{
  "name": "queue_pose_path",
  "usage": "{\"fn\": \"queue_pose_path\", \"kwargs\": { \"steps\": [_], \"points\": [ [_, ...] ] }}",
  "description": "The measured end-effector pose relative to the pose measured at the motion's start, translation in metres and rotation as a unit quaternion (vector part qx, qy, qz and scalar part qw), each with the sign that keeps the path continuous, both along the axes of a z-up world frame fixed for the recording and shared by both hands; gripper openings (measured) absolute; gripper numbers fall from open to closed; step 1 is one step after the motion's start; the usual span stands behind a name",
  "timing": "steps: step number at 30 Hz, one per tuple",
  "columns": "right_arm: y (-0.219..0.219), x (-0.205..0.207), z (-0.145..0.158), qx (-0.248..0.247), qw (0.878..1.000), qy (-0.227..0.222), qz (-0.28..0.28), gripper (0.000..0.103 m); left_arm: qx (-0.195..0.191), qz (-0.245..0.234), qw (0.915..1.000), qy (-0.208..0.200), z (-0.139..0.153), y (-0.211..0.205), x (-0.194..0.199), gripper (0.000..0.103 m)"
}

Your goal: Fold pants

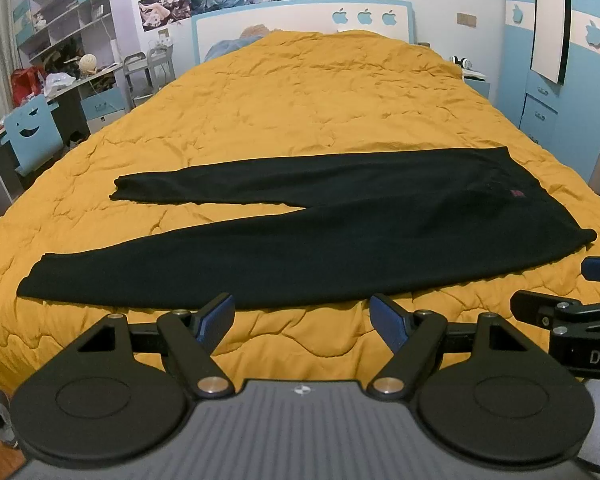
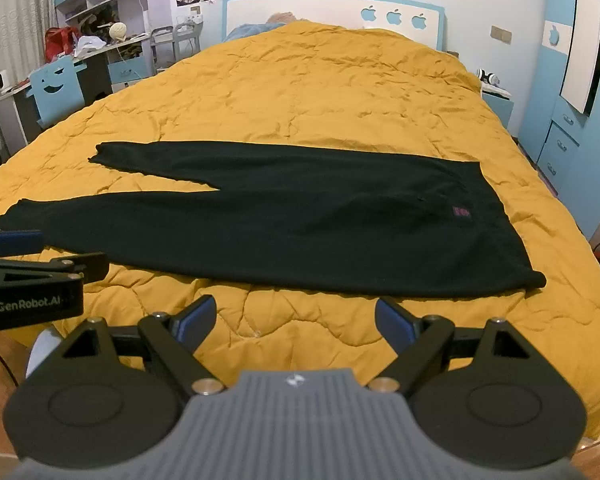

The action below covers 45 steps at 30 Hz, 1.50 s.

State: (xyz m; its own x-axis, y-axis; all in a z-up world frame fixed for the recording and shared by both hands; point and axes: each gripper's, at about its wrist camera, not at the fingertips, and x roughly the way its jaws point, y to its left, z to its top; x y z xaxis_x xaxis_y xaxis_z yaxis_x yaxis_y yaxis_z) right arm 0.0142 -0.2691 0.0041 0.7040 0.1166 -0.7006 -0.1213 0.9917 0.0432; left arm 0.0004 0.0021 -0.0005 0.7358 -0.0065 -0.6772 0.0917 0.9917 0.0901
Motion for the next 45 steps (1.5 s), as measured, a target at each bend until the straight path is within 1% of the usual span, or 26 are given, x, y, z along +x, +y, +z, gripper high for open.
{"fn": "queue_pose_path", "kwargs": {
  "steps": [45],
  "points": [
    [0.0008,-0.0003,0.0015,-0.002,1.000,-0.001,0.001,0.083,-0.001,0.000,1.0000,0.004,0.0021,-0.0045,-0.0003,0.090]
  ]
}}
